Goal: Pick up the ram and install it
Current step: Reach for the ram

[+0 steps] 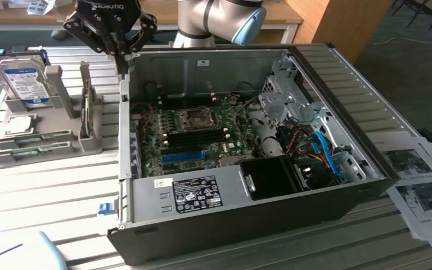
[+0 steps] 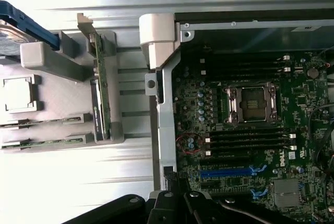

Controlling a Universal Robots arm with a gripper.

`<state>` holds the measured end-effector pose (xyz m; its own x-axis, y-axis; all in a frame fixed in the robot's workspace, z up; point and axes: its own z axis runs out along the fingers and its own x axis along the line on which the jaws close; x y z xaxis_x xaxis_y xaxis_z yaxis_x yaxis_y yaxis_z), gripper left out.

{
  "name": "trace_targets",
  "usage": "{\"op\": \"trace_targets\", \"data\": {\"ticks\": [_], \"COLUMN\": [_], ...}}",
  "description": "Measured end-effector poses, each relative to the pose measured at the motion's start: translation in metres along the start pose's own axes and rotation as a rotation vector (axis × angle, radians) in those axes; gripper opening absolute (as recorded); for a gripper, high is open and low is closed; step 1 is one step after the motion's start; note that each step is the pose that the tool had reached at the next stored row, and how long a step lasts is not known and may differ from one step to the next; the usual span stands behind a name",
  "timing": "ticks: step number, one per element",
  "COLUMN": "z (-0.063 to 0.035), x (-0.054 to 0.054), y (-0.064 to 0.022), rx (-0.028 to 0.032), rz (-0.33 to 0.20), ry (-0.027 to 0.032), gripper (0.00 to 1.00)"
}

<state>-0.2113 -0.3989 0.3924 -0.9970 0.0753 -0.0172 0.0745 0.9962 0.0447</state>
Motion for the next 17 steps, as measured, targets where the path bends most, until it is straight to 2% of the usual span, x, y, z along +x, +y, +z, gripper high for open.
{"op": "trace_targets", "data": {"ticks": [17], "z": [-0.0003], "x": [0.028], "y": [-0.0021], "rx": [0.0002], "rz": [0.0], "ry": [0.0019], "gripper": [0.09]}}
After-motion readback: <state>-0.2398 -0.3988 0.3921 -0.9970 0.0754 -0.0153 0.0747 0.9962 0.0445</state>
